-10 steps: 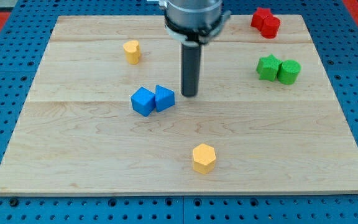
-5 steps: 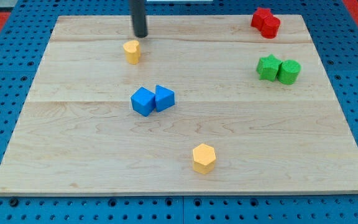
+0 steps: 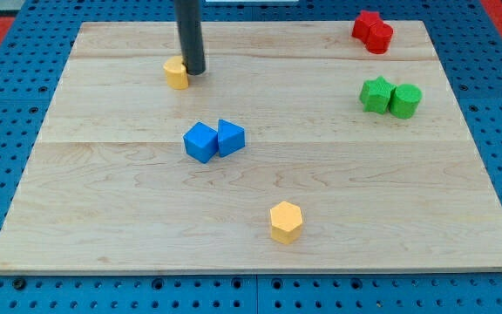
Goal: Push the yellow heart to the left center of the board
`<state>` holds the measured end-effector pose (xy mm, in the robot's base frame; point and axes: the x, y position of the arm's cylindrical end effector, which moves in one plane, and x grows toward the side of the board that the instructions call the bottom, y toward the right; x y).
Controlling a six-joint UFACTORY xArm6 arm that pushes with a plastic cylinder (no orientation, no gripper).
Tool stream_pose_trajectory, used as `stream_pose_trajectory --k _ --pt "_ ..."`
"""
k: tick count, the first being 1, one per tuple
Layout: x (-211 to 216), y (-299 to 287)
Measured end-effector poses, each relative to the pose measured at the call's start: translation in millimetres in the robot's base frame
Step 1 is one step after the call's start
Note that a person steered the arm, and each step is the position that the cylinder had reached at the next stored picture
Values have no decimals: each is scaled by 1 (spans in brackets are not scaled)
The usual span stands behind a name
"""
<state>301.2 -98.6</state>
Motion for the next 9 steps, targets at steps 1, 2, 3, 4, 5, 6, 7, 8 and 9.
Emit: stream_pose_trajectory --k 1,2,3,4,5,6,7,8,9 --pt "0 -26" --pt "0 -51" --pt "-1 -79" --pt "2 -94" --pt "19 -97" --pt "40 -97" --pt "53 -116" --pt "64 -133" --pt "81 -121"
